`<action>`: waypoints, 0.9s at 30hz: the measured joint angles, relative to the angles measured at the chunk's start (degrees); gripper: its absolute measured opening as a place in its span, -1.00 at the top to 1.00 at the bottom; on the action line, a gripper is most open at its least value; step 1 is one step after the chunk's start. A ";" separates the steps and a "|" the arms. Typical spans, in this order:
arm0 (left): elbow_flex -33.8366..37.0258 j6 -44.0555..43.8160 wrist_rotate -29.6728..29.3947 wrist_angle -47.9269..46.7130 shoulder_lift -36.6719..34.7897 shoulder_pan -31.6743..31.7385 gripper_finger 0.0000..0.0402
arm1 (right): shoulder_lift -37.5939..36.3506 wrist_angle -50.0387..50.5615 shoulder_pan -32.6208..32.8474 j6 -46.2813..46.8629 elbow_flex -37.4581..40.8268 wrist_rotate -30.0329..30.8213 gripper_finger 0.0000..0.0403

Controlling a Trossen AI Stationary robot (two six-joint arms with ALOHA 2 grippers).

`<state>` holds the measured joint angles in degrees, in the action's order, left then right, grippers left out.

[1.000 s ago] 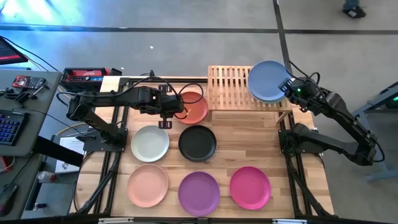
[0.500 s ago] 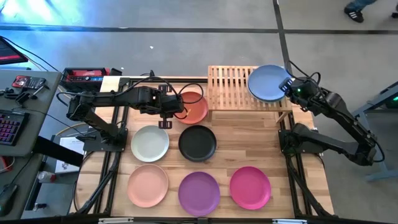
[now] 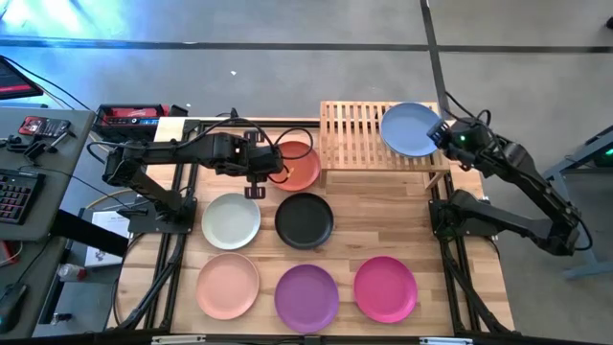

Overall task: Place and stack plates onto a shelf
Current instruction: Stack the black plate on top of the blue plate on the shelf

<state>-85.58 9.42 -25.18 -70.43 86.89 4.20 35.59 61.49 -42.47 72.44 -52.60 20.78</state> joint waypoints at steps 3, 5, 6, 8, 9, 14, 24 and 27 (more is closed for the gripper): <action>0.00 -1.01 3.37 0.02 0.00 0.45 0.44 | -1.09 -3.61 0.04 -2.05 0.00 -3.21 0.57; 0.58 -1.40 5.70 0.70 -0.04 0.74 0.44 | -1.74 -6.80 0.04 -3.61 0.00 -5.55 0.57; 1.18 -1.40 6.49 0.97 -0.04 0.82 0.44 | -2.07 -8.80 0.04 -4.63 0.00 -6.88 0.57; 2.68 -1.42 7.49 1.74 -0.04 1.05 0.44 | -2.37 -13.21 0.12 -6.75 -0.04 -10.12 0.57; 3.55 -1.41 8.12 1.98 -0.04 1.10 0.44 | -2.38 -15.52 0.27 -7.55 -0.04 -12.05 0.57; 9.62 -0.15 12.69 7.68 -0.02 1.12 0.44 | -2.04 -26.72 2.23 -11.08 -0.04 -22.85 0.57; 18.33 1.24 20.19 17.36 0.00 0.64 0.44 | -0.50 -37.80 13.23 -8.92 -0.04 -28.96 0.57; 20.02 1.69 23.57 18.88 0.00 -0.83 0.44 | 0.49 -38.98 18.03 -8.22 -0.04 -27.02 0.57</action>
<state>-65.56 11.10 -1.61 -51.55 86.89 3.38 36.08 22.51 -24.44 64.22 -52.64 -6.24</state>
